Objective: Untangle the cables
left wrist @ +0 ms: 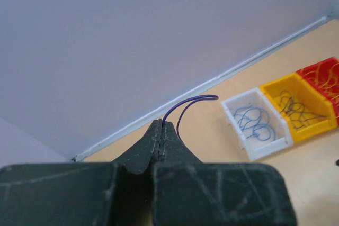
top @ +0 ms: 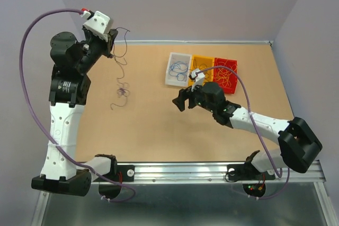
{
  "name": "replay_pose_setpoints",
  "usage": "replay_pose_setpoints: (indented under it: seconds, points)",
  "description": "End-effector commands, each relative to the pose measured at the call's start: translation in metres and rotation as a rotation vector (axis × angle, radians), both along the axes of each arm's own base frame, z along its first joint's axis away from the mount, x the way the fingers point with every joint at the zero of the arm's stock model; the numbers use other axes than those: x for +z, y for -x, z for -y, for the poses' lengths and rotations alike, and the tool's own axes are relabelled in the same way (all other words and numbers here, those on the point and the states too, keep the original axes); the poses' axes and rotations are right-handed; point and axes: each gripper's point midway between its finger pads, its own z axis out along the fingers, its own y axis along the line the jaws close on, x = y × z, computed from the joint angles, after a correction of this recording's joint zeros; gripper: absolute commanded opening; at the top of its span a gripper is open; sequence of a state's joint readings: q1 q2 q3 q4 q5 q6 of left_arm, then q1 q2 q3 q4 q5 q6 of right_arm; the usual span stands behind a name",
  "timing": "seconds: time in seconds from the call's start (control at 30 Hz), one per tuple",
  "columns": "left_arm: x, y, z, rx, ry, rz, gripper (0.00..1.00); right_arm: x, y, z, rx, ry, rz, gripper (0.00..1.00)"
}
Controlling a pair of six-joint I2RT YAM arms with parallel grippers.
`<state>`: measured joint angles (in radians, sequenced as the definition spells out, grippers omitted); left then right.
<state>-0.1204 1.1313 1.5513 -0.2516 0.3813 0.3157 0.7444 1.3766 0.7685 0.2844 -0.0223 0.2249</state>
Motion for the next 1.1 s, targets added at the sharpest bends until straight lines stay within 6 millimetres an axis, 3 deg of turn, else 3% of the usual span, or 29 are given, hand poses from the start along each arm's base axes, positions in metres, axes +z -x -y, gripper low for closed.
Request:
replay_pose_setpoints:
  seconds: [0.0, 0.1, 0.23, 0.27, 0.4, 0.43, 0.47, 0.5, 0.53, 0.63, 0.77, 0.9, 1.0, 1.07]
  points:
    - [0.060, 0.035, 0.032, -0.178, 0.087, 0.102, 0.00, 0.063, 0.005, -0.020, 0.131, -0.143, 0.194, 0.91]
    - [0.066, 0.045, 0.054, -0.281, 0.116, 0.085, 0.00, 0.089, 0.012, -0.031, 0.211, -0.197, 0.291, 0.95]
    - [0.059, 0.052, 0.084, -0.359, 0.145, 0.052, 0.00, 0.118, 0.023, -0.042, 0.313, -0.267, 0.407, 0.96]
    - [0.056, 0.053, 0.093, -0.379, 0.149, 0.043, 0.00, 0.132, 0.022, -0.045, 0.323, -0.291, 0.450, 0.96]
    - [0.055, 0.067, 0.130, -0.466, 0.163, 0.018, 0.00, 0.144, 0.017, -0.060, 0.377, -0.300, 0.496, 0.96]
    - [0.057, 0.069, 0.137, -0.482, 0.167, 0.016, 0.00, 0.158, 0.015, -0.067, 0.395, -0.315, 0.520, 0.95]
    - [0.064, 0.077, 0.145, -0.503, 0.179, 0.021, 0.00, 0.145, 0.013, -0.078, 0.437, -0.310, 0.481, 0.89]
    - [0.067, 0.079, 0.150, -0.516, 0.182, 0.023, 0.00, 0.143, 0.014, -0.084, 0.462, -0.313, 0.473, 0.79]
    - [0.067, 0.076, 0.157, -0.516, 0.183, 0.014, 0.00, 0.139, 0.011, -0.093, 0.478, -0.317, 0.455, 0.54]
    - [0.091, 0.072, 0.152, -0.470, 0.211, 0.057, 0.00, 0.125, 0.008, -0.099, 0.480, -0.309, 0.425, 0.32]
    - [0.131, 0.069, 0.139, -0.404, 0.270, 0.141, 0.00, 0.092, 0.011, -0.102, 0.487, -0.302, 0.364, 0.23]
    - [0.186, 0.068, 0.129, -0.363, 0.353, 0.231, 0.00, 0.053, 0.012, -0.107, 0.493, -0.304, 0.293, 0.23]
    - [0.218, 0.072, 0.111, -0.301, 0.419, 0.310, 0.00, 0.023, 0.019, -0.110, 0.505, -0.302, 0.235, 0.25]
    - [0.229, 0.072, 0.098, -0.243, 0.448, 0.350, 0.00, 0.008, 0.019, -0.109, 0.486, -0.294, 0.203, 0.21]
